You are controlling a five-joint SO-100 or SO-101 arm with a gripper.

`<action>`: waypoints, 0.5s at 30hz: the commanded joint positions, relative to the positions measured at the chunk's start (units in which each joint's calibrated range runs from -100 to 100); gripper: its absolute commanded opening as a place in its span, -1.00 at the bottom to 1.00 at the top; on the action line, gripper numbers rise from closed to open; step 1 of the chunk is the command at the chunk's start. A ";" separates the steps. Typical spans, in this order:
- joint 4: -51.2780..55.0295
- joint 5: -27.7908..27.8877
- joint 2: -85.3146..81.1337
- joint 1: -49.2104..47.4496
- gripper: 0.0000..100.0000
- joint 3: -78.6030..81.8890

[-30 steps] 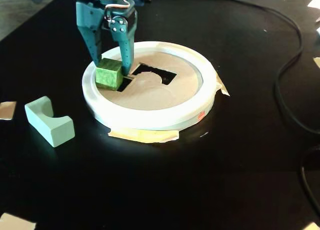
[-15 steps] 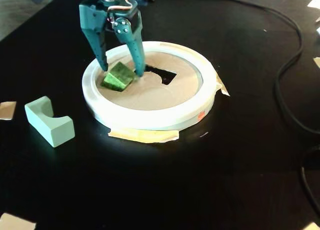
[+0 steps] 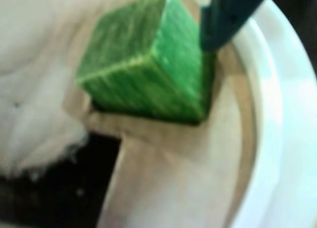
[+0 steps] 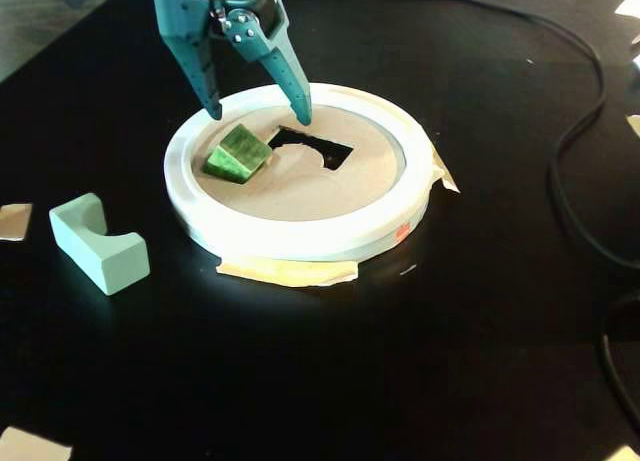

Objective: Pick up the square block and drop it in corresponding square shaped hole

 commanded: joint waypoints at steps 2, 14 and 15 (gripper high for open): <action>0.19 1.66 -5.07 4.61 0.55 -0.41; 2.20 1.32 -5.43 4.86 0.54 -0.32; 3.60 1.27 -5.88 4.86 0.55 -0.41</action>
